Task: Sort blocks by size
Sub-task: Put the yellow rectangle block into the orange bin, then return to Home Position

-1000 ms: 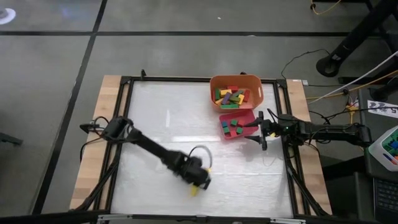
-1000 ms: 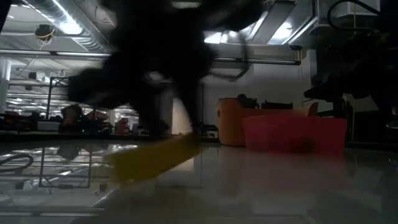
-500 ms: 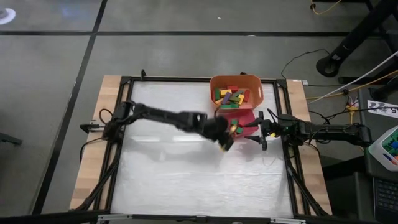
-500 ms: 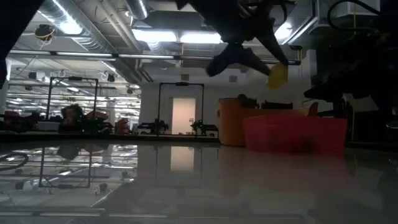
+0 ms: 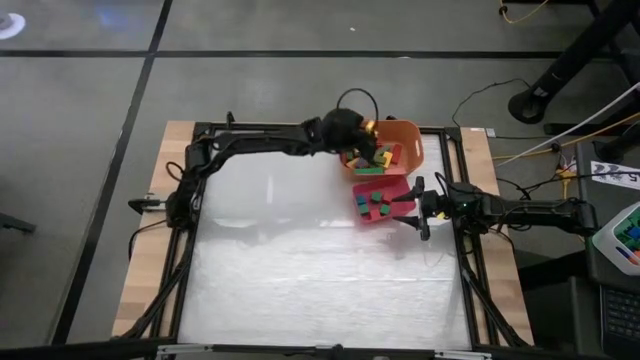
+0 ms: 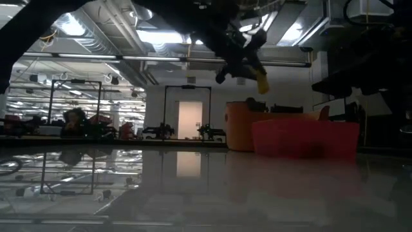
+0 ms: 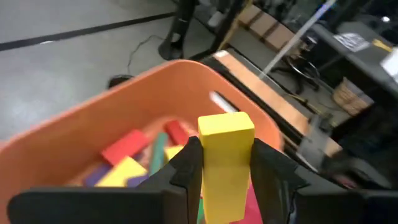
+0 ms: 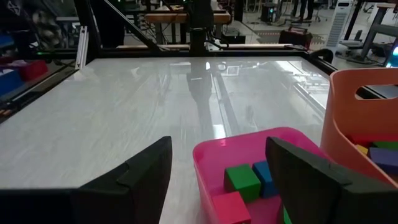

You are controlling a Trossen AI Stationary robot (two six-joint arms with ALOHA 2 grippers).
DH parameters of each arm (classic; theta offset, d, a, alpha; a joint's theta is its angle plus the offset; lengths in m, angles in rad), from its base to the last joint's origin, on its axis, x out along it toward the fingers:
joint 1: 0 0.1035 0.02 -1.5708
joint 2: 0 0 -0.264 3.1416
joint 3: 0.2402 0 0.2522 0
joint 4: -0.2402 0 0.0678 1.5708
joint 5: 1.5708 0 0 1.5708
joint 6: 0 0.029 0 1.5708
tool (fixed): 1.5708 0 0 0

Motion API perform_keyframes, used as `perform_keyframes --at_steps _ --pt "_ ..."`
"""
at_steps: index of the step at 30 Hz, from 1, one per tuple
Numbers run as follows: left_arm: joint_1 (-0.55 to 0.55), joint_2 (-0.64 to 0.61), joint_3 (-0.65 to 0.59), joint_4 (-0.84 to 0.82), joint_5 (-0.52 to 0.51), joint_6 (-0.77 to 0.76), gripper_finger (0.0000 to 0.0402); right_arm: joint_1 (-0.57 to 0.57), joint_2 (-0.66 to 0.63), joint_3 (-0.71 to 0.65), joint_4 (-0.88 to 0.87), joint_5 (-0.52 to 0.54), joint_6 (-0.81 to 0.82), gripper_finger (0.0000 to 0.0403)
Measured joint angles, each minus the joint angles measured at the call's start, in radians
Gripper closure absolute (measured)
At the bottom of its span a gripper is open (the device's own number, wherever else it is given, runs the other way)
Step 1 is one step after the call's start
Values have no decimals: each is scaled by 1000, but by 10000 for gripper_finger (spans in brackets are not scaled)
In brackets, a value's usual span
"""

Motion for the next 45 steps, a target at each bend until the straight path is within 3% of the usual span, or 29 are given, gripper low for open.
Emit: perform_keyframes --at_steps 4,10,16,25,37,45 --pt "44 19 0 2 24 -1 287 0 -1 0 -1 0 0 146" --pt "60 55 0 -4 34 -10 231 0 0 0 -1 0 0 146" --pt "67 22 0 -34 63 -68 201 0 0 0 -2 0 1 145" --pt "-22 -154 0 -179 105 231 199 0 0 0 -69 0 4 146" --pt "-296 -332 0 -401 -161 390 198 1 -6 0 -109 1 3 145" --pt "-502 -421 0 -574 -358 345 200 0 -148 0 -113 4 3 146"
